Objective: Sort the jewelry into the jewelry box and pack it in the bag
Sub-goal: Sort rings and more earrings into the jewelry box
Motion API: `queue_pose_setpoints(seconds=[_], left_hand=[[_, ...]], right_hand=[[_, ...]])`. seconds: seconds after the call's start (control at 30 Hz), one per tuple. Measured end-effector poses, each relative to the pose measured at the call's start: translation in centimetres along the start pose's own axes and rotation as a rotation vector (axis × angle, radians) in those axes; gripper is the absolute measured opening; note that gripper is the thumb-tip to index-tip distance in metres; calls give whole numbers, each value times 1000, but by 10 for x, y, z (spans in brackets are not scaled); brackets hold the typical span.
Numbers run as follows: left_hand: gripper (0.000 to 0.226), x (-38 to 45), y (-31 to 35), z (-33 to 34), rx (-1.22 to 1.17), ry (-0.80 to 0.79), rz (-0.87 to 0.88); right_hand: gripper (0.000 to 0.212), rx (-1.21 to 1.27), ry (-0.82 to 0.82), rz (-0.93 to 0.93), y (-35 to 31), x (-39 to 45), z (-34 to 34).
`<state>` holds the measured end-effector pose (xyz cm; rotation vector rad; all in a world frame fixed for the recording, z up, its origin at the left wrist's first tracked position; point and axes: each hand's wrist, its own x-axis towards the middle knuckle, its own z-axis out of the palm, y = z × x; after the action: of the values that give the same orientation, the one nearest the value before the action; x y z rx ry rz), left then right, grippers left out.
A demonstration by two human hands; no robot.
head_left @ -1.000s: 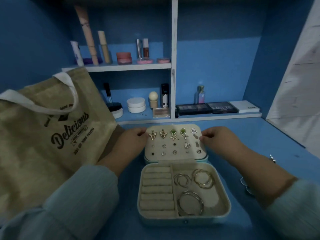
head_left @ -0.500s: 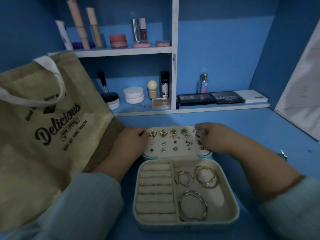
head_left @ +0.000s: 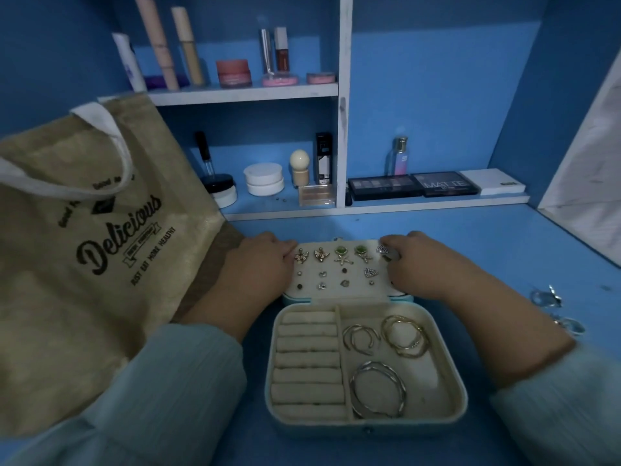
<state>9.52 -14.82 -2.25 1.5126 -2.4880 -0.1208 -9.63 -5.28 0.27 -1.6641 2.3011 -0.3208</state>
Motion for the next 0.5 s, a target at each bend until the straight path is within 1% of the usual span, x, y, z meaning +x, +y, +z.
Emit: queue_pose_setpoints(seconds=[0.27,0.4,0.5], left_hand=[[38,-1,3,-2,95,-23,14],[37,-3,5,-4,93,-28,23],[30,-3,8,-6,133,-63,21]], right_hand=[[53,6,-30,-12,4,1,3],[49,5,-58,-19,4,4,2],[47,57,-53,-15,5,3,-3]])
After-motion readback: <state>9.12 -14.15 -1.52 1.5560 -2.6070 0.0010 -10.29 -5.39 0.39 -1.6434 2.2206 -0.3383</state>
